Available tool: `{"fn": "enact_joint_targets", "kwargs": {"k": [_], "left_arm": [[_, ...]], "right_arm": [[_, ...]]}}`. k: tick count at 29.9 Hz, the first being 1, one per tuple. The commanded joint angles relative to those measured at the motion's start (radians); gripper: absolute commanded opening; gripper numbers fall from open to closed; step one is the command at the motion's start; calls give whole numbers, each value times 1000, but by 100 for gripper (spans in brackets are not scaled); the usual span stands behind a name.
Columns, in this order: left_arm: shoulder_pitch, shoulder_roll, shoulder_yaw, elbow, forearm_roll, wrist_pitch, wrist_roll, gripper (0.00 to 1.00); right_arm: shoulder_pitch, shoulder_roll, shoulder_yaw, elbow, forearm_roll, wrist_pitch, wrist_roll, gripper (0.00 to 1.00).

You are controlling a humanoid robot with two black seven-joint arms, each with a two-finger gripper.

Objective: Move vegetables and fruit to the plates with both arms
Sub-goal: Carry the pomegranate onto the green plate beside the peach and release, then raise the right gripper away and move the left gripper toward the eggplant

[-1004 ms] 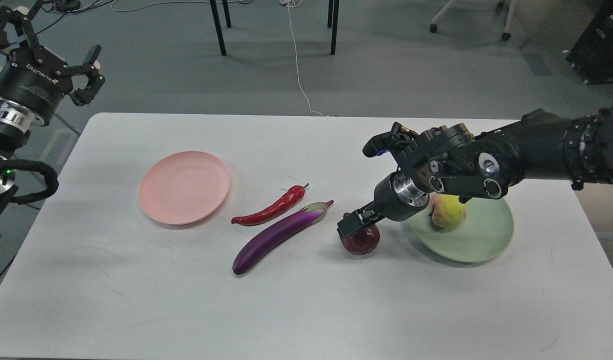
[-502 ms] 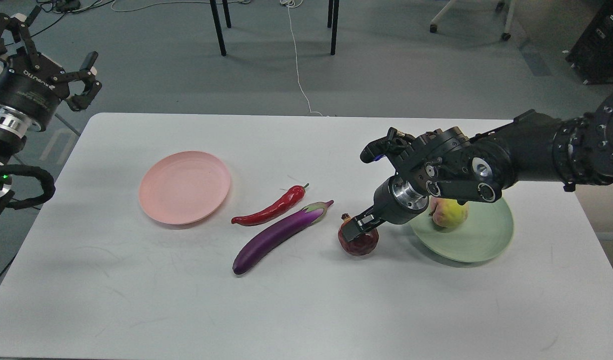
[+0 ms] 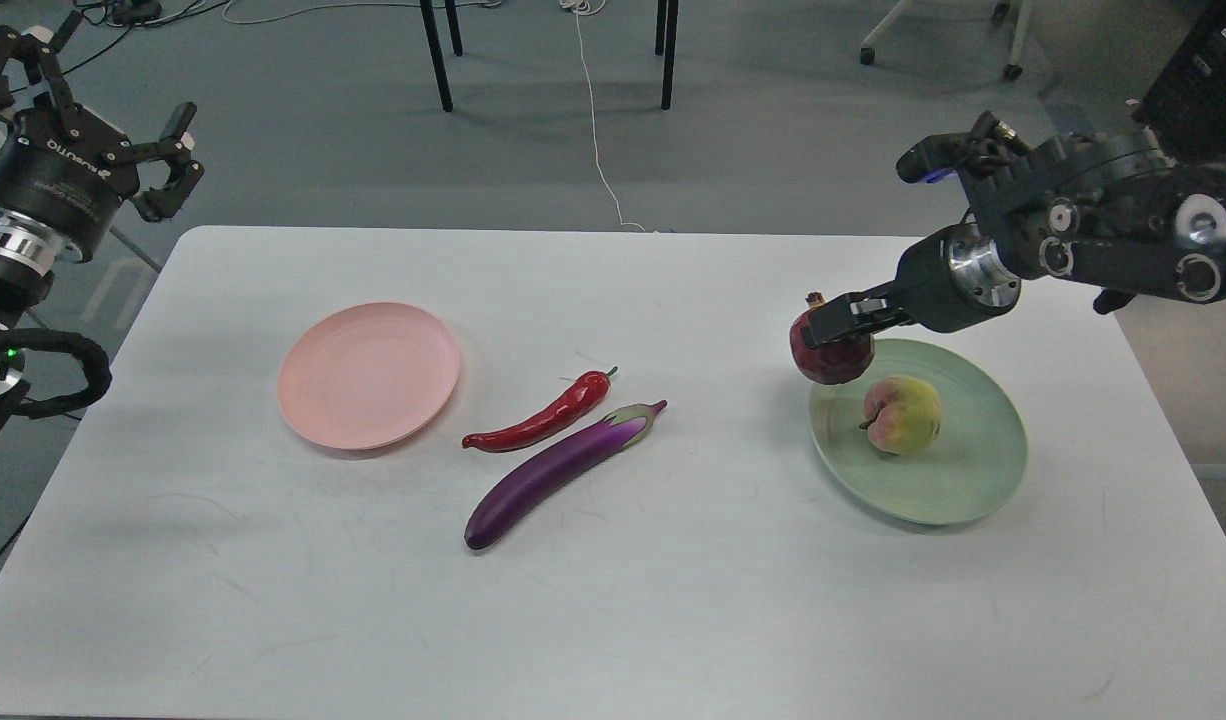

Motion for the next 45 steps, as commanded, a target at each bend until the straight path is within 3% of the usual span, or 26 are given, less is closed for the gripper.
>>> {"fn": "enact_joint_targets", "kwargs": {"k": [1, 7, 16, 20, 26, 32, 36, 42, 44, 45], "left_arm": [[1, 1, 0, 0, 0, 0, 0, 98], [1, 1, 0, -2, 0, 0, 0, 98], [1, 3, 2, -2, 0, 2, 0, 98], [1, 9, 2, -2, 0, 2, 0, 98], [1, 8, 2, -2, 2, 2, 2, 98], [-2, 9, 3, -3, 2, 0, 3, 98], [0, 21, 21, -43, 6, 0, 11, 98], [-3, 98, 127, -239, 165, 55, 11, 98], [-3, 98, 127, -239, 166, 55, 11, 98], [-19, 101, 129, -282, 384, 72, 11, 98]], "right_arm": [[-14, -83, -10, -3, -64, 0, 0, 60], [-58, -152, -10, -17, -103, 0, -2, 60], [-186, -157, 10, -55, -120, -12, -2, 61], [-210, -156, 44, -55, -120, -14, -5, 68], [-221, -168, 91, -50, -115, -14, -3, 92], [-206, -201, 105, -57, -109, -12, -2, 95], [-204, -266, 299, -63, -101, -8, -6, 97], [-345, -306, 690, -144, -69, -3, 3, 97], [-345, -306, 691, -144, -69, -3, 3, 97], [-470, -304, 873, -167, 54, 0, 3, 97]]}}
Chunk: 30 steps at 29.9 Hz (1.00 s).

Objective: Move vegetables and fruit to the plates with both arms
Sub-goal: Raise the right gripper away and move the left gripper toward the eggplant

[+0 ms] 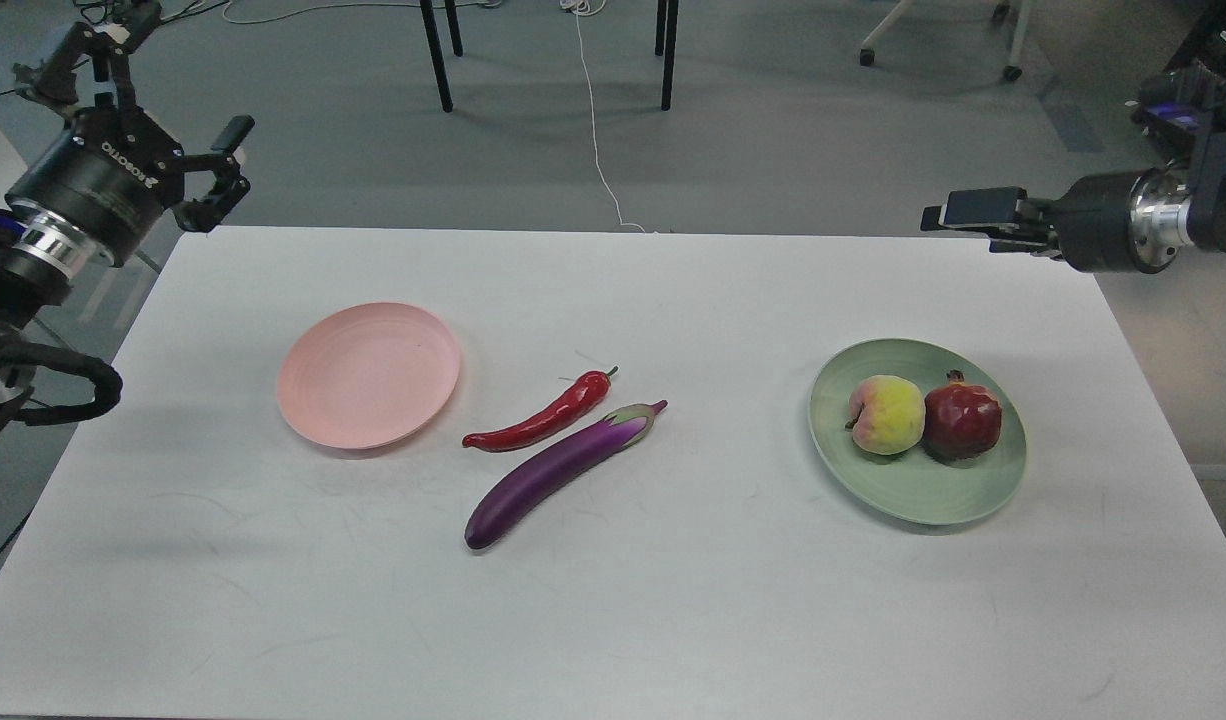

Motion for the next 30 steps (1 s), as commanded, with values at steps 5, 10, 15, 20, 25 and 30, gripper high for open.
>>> {"fn": "enact_joint_targets", "kwargs": {"k": [5, 10, 15, 20, 25, 30], "left_arm": [[-48, 11, 9, -126, 639, 21, -4, 98], [-42, 0, 15, -212, 1013, 15, -7, 98], [-54, -35, 92, -277, 1330, 16, -12, 98], [-100, -129, 211, -281, 1590, 21, -10, 97], [-137, -195, 336, -265, 1860, 22, -10, 96], [-149, -235, 452, -243, 2019, 27, -4, 87]], "right_arm": [[-291, 33, 415, -55, 260, -1, -2, 98], [-383, 71, 502, -55, 438, -3, 1, 98], [-463, 71, 528, -45, 760, -3, 3, 98], [-558, 97, 591, -42, 977, -4, 17, 98], [-709, 134, 804, -44, 1026, 1, 37, 98], [-817, 155, 929, -51, 1023, 14, 37, 98]]}}
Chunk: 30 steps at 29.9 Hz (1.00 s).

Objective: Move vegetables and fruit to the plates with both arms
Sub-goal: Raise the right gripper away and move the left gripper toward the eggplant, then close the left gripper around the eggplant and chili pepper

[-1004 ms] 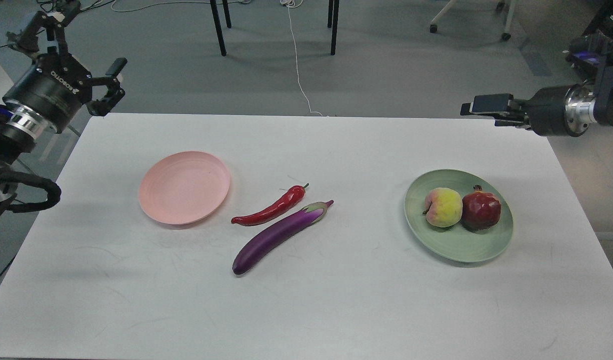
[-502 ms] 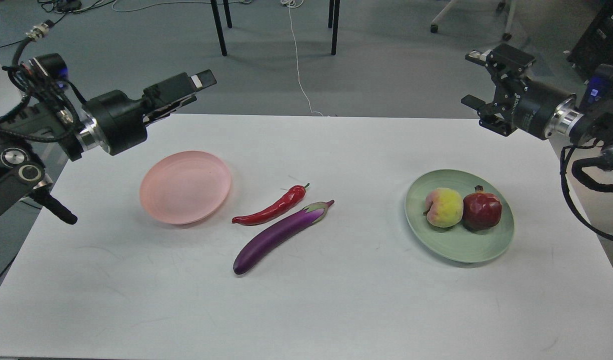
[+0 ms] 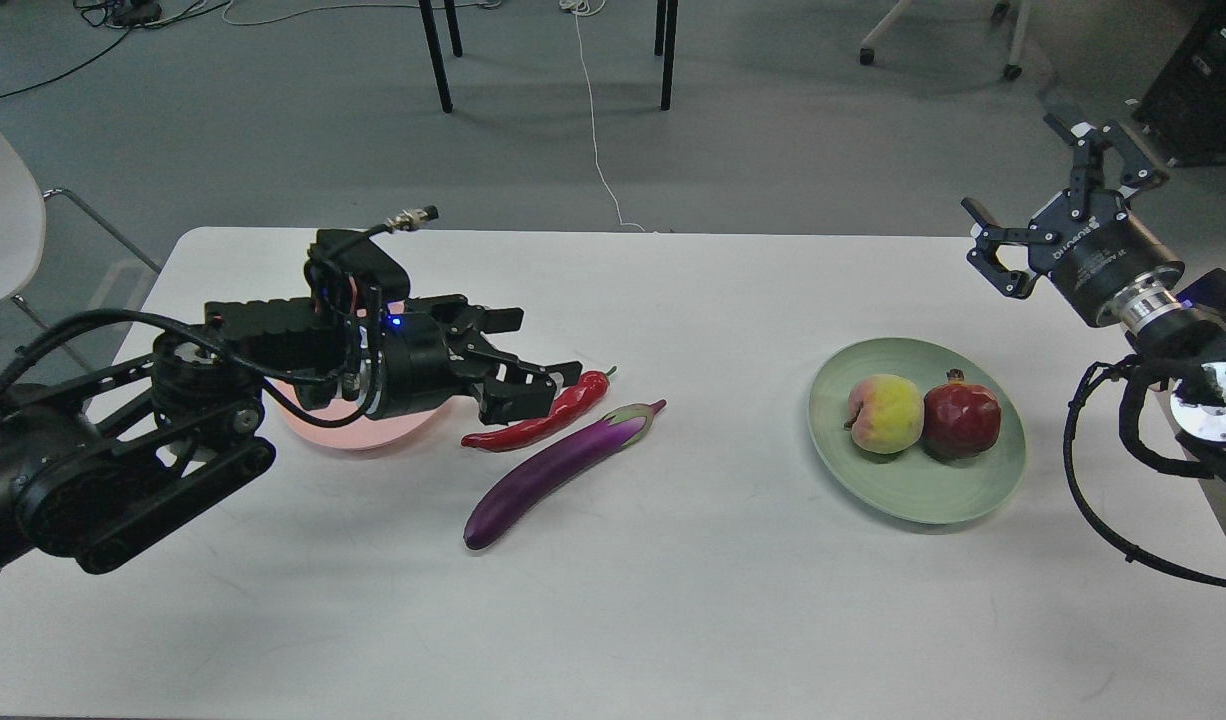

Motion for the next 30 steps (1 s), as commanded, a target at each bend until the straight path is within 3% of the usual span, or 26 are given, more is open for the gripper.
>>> {"fn": "enact_joint_targets", "kwargs": {"k": [1, 4, 12, 20, 25, 30], "left_arm": [[-2, -29, 70, 10, 86, 3, 6, 86], [-2, -63, 103, 41, 93, 3, 12, 82], [8, -103, 115, 110, 93, 3, 12, 57], [24, -138, 176, 139, 93, 43, 37, 48], [28, -138, 176, 173, 93, 65, 66, 34], [28, -138, 172, 173, 93, 65, 68, 33]], "right_arm": [[-52, 6, 54, -7, -1, 16, 0, 98], [-66, 4, 56, -7, -1, 22, 0, 98], [-67, 0, 54, 0, -3, 22, -1, 98], [-63, 4, 56, 0, -6, 21, -1, 98], [-57, 7, 57, 1, -4, 16, -1, 98], [-52, 9, 57, 4, -4, 15, -1, 98]]}}
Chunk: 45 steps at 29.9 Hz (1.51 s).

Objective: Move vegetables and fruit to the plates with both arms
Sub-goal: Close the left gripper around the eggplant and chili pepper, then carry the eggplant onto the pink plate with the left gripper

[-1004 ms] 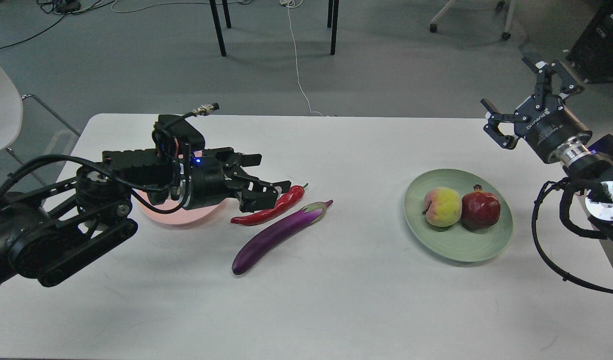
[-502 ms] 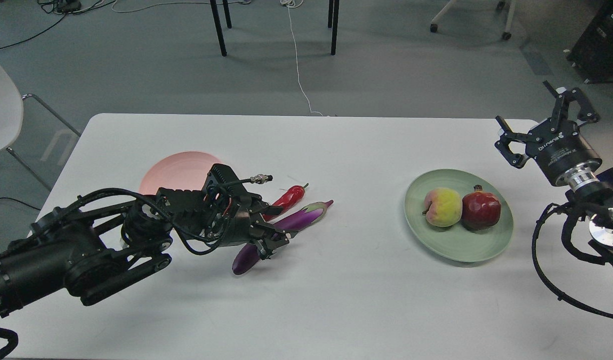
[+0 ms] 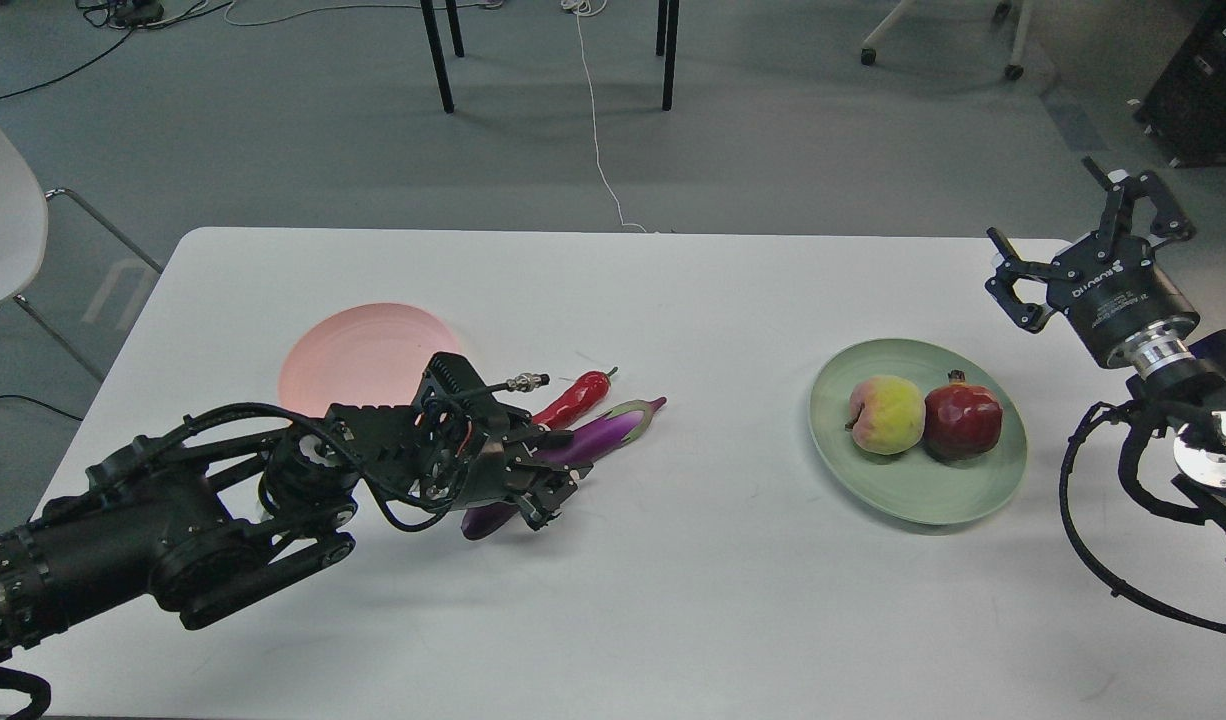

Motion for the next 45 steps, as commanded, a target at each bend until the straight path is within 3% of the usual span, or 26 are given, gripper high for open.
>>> {"fn": "enact_joint_targets", "kwargs": {"k": [1, 6, 11, 17, 23, 32, 39, 45], "left_arm": [[-1, 0, -4, -1, 0, 0, 1, 33], [0, -3, 0, 0, 0, 0, 1, 32], [0, -6, 0, 0, 0, -4, 11, 21], [-3, -5, 0, 0, 0, -7, 79, 12], [-6, -5, 0, 0, 0, -7, 79, 3], [-21, 17, -7, -68, 0, -7, 102, 0], [-39, 141, -68, -220, 0, -7, 117, 0], [-82, 279, -102, -216, -82, -9, 105, 1]], "right_arm": [[1, 3, 0, 1, 1, -1, 0, 98], [2, 2, 2, 1, 1, -2, 2, 98], [1, 2, 3, -2, 1, -2, 2, 98], [1, 0, 20, -2, 1, -2, 2, 98], [1, 2, 26, -2, 0, -4, 2, 98], [3, -4, 37, -4, -1, -8, 2, 98], [3, -14, 39, -8, -1, -8, 2, 98], [1, -12, 39, -7, -1, -11, 2, 98]]}}
